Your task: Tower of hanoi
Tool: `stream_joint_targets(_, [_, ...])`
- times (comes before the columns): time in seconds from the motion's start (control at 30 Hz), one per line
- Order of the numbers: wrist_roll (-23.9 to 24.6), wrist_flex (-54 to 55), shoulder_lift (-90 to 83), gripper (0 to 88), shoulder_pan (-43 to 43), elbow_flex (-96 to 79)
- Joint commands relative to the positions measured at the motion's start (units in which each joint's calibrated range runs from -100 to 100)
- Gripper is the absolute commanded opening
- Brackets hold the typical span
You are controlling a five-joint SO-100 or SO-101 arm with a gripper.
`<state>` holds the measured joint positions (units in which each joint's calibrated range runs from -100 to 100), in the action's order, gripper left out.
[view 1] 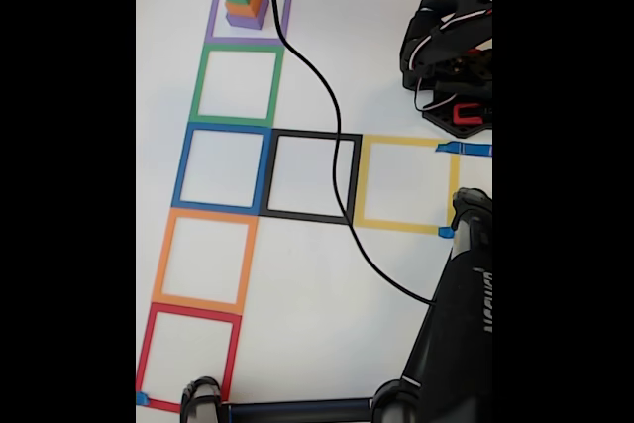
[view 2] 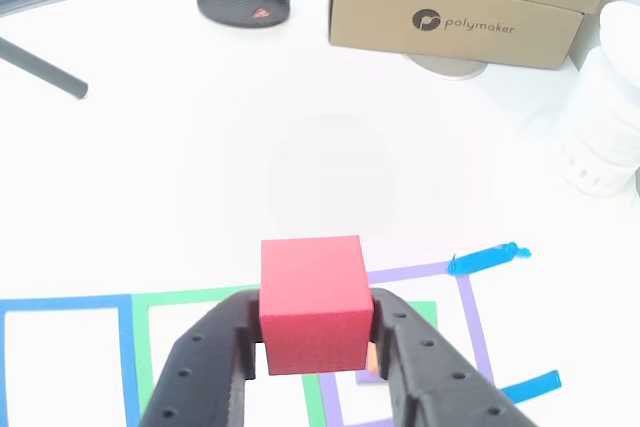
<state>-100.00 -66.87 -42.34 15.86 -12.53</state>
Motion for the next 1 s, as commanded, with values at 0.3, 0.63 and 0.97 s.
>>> stream_joint_targets(0.3, [0.0, -30.22, -3.16, 1.3, -6.46, 26.35])
stream_joint_targets(0.63, [0.0, -5.52, -19.95, 1.2, -7.61, -19.93])
stream_joint_targets(0.97, [0.0, 42.66, -25.69, 1.1, -11.06, -69.29])
